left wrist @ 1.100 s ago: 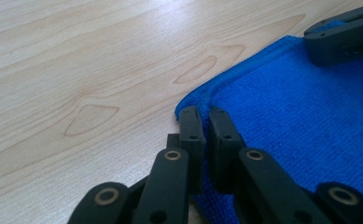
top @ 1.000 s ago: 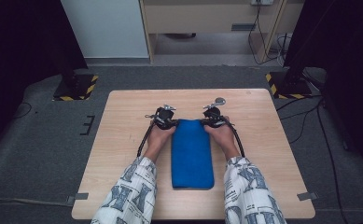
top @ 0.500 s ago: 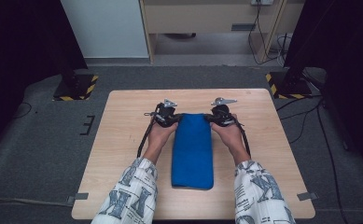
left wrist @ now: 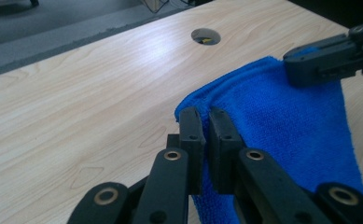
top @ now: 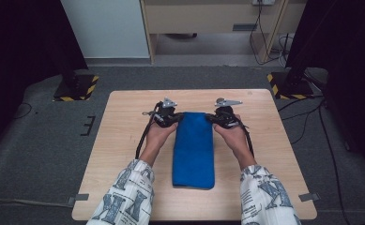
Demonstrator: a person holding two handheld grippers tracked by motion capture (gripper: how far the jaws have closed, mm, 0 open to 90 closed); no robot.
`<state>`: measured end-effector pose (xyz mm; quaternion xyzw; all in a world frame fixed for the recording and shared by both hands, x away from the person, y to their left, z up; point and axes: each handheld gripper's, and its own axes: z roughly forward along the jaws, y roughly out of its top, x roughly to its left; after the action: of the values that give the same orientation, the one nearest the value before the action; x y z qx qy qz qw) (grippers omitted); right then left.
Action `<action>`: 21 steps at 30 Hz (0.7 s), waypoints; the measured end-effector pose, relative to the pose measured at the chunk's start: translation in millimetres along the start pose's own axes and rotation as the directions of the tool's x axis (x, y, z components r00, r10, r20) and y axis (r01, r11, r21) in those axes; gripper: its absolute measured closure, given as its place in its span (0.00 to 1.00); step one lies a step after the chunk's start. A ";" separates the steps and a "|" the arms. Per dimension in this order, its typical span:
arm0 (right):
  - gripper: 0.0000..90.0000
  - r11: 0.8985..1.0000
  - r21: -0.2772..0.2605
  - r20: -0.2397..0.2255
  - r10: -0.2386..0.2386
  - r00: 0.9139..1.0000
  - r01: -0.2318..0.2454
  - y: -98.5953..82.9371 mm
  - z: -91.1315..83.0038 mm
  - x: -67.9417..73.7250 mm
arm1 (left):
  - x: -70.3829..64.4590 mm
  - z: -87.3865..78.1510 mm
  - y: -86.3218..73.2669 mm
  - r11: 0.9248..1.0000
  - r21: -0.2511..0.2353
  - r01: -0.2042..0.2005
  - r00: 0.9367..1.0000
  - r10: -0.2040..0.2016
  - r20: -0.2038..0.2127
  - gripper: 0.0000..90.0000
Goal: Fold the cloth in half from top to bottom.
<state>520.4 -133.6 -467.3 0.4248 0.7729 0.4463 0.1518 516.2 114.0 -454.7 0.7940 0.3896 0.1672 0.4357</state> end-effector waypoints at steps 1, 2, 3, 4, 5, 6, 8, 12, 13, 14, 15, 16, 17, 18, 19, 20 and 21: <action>0.96 1.000 -0.005 -0.003 -0.001 1.000 0.001 -0.9 -1.2 0.1 | -1.2 -1.9 0.7 1.000 -0.002 -0.004 1.000 0.004 0.003 0.95; 0.96 1.000 -0.010 -0.008 -0.002 1.000 0.002 -2.0 -2.8 0.2 | -2.1 -2.9 0.8 1.000 -0.004 -0.009 1.000 0.009 0.003 0.95; 0.96 1.000 -0.014 -0.010 0.002 1.000 -0.002 -2.5 -3.5 0.5 | -2.8 -4.2 0.7 1.000 -0.004 -0.015 1.000 0.015 0.003 0.95; 0.96 1.000 -0.018 -0.015 0.004 1.000 -0.005 -3.1 -4.6 0.5 | -3.3 -5.1 0.5 1.000 -0.003 -0.020 1.000 0.020 0.002 0.95; 0.96 1.000 -0.021 -0.019 0.004 1.000 -0.005 -3.3 -5.2 0.8 | -3.3 -5.6 0.1 1.000 0.001 -0.026 1.000 0.026 -0.001 0.95; 0.96 1.000 -0.026 -0.021 0.004 1.000 -0.005 -3.1 -5.7 1.1 | -2.6 -6.1 -0.2 1.000 0.003 -0.026 1.000 0.026 -0.003 0.95; 0.96 0.999 -0.036 -0.023 0.003 1.000 -0.004 -1.6 -6.3 1.6 | -0.1 -6.8 -0.6 1.000 -0.003 -0.015 1.000 0.015 -0.006 0.95; 0.96 0.999 -0.039 -0.019 0.004 1.000 -0.005 2.4 -6.5 1.7 | 6.0 -8.9 -1.6 1.000 -0.004 -0.003 1.000 0.003 -0.012 0.95; 0.96 0.999 -0.038 -0.018 0.000 1.000 -0.001 3.3 -6.3 1.3 | 7.0 -9.7 -1.7 1.000 -0.007 0.000 1.000 0.000 -0.011 0.95; 0.96 0.999 -0.037 -0.019 -0.001 1.000 0.000 4.2 -6.1 1.2 | 7.9 -10.4 -1.7 1.000 -0.008 0.000 1.000 0.000 -0.012 0.95; 0.96 0.999 -0.040 -0.020 0.000 1.000 0.000 5.2 -5.8 1.4 | 8.4 -11.0 -1.6 1.000 -0.011 0.002 1.000 -0.002 -0.011 0.95; 0.96 0.999 -0.042 -0.021 0.000 1.000 0.000 6.3 -5.8 1.7 | 8.9 -11.5 -1.5 1.000 -0.013 0.001 1.000 -0.001 -0.011 0.95; 0.96 0.999 -0.043 -0.024 0.000 1.000 -0.001 7.1 -5.6 2.3 | 9.2 -12.0 -1.6 1.000 -0.013 0.001 1.000 -0.001 -0.011 0.95; 0.96 0.999 -0.044 -0.025 -0.003 1.000 0.002 7.7 -5.6 2.7 | 9.1 -12.4 -2.0 1.000 -0.015 0.002 1.000 -0.002 -0.010 0.95; 0.96 0.999 -0.045 -0.027 -0.004 1.000 0.003 8.0 -5.6 3.3 | 8.7 -12.8 -2.7 1.000 -0.015 0.001 1.000 -0.002 -0.010 0.95; 0.96 0.999 -0.043 -0.029 -0.005 1.000 0.004 7.9 -5.7 4.0 | 8.2 -13.3 -3.3 1.000 -0.016 0.000 1.000 0.000 -0.009 0.95; 0.96 0.999 -0.042 -0.030 -0.009 1.000 0.008 7.6 -6.1 4.9 | 7.7 -14.2 -3.9 1.000 -0.016 -0.002 1.000 0.001 -0.008 0.95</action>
<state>517.7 -131.3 -456.9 0.4115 0.7672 0.4682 0.1508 510.7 129.1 -450.4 0.7900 0.3894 0.1740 0.4404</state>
